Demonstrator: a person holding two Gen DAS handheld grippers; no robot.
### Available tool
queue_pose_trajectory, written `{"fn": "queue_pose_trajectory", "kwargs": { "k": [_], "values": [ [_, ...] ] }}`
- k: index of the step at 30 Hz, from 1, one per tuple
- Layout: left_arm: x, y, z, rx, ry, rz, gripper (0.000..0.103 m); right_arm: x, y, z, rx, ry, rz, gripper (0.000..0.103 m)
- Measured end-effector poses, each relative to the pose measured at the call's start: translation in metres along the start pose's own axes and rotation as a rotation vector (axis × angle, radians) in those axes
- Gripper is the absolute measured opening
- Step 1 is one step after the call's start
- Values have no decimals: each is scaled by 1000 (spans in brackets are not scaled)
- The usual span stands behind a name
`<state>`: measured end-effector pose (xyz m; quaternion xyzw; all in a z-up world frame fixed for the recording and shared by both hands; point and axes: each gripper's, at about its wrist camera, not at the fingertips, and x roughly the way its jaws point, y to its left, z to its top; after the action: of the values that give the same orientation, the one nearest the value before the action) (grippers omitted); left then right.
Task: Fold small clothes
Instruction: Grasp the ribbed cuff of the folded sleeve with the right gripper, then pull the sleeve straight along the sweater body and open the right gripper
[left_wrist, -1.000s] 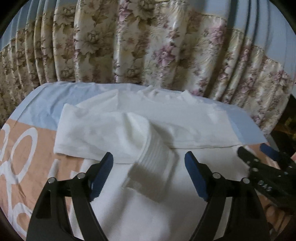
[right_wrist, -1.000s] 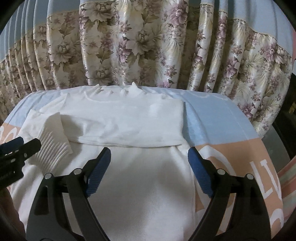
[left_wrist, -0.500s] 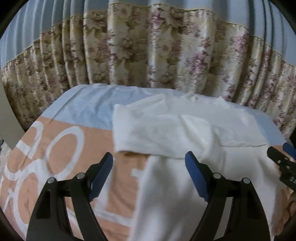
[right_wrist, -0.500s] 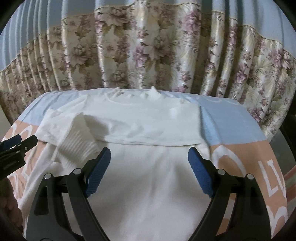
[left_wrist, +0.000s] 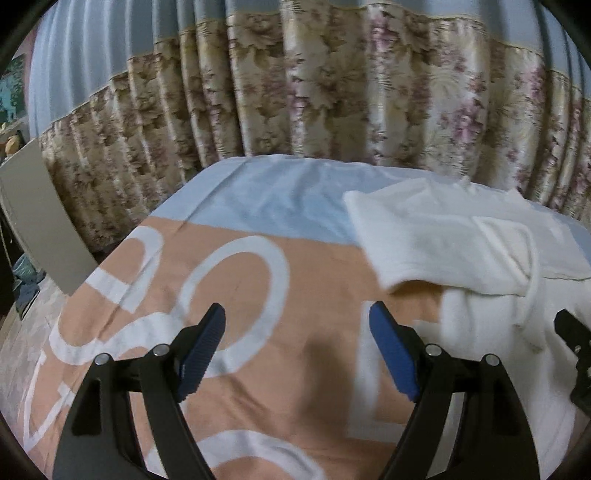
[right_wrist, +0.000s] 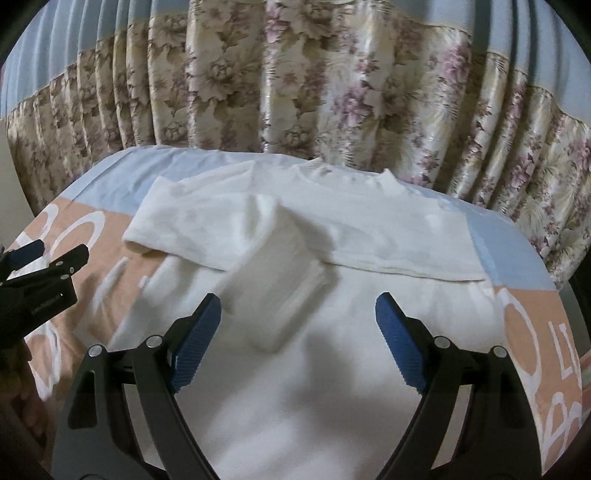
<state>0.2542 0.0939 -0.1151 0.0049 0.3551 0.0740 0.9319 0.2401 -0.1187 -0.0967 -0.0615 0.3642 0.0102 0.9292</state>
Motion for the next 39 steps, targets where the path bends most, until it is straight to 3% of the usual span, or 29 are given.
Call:
{"fn": "queue_pose_trajectory", "kwargs": {
  "k": [7, 14, 15, 16, 18, 21, 29, 39],
  "values": [
    [8, 19, -11, -56, 36, 4, 81, 21, 44, -1, -56, 34, -37, 86],
    [7, 19, -14, -62, 36, -10, 81, 50, 51, 1, -72, 98, -116, 84],
    [8, 19, -13, -63, 40, -12, 81, 52, 50, 2, -78, 104, -130, 76],
    [8, 19, -13, -66, 41, -13, 81, 54, 49, 2, -82, 108, -137, 58],
    [8, 20, -14, -68, 42, -12, 81, 58, 42, 1, -69, 129, -128, 35],
    [8, 19, -13, -65, 40, -10, 81, 57, 28, 2, -40, 131, -125, 22],
    [9, 6, -4, -21, 34, 13, 81, 47, -17, 19, -12, 83, -146, 15],
    [20, -47, 30, 49, 15, 25, 81, 68, -118, 37, 41, 76, -201, 13]
  ]
}}
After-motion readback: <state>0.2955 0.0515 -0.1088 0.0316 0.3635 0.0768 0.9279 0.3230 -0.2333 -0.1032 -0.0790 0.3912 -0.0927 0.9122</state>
